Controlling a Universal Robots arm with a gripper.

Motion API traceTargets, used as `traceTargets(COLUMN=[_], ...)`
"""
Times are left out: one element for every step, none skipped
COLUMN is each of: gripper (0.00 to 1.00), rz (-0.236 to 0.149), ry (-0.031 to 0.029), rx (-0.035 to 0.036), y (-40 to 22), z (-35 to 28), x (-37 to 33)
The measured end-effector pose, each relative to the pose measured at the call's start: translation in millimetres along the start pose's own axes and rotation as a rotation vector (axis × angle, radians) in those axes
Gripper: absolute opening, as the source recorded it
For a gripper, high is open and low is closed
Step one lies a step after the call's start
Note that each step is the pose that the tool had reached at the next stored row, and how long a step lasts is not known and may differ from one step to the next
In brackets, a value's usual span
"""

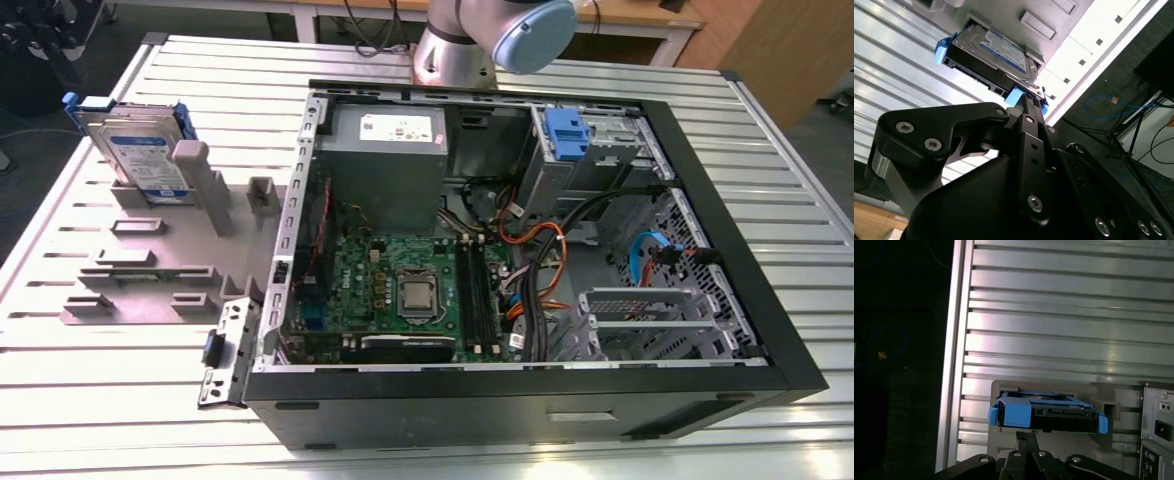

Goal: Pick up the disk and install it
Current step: 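Pick up the disk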

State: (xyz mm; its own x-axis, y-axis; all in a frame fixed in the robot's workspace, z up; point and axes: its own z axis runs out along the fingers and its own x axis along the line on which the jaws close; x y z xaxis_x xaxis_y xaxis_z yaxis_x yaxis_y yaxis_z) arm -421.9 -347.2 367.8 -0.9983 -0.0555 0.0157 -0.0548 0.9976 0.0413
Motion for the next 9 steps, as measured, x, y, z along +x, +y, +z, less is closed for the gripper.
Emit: traceTargets(gripper=[0.11,0.11,0.11,0.11,0.11,0.11,0.11,0.11,0.11], rz=[0.0,-0.001,-0.001,-0.002,-0.002,-0.003,-0.003,-0.003,-0.005], ry=[0.0,0.0001,0.0001,0.0001,0.0001,0.0001,0.0001,0.0002,0.0002], rx=[0.0,0.0,0.0,0.0,0.0,0.0,0.0,0.0,0.0], y=[0.0,0.0,0.0,0.0,0.0,0.0,0.0,0.0,0.0], z=[0.0,0.0,0.0,0.0,0.0,0.0,0.0,0.0,0.0], x=[0.0,0.0,0.0,0.0,0.0,0.0,0.0,0.0,0.0])
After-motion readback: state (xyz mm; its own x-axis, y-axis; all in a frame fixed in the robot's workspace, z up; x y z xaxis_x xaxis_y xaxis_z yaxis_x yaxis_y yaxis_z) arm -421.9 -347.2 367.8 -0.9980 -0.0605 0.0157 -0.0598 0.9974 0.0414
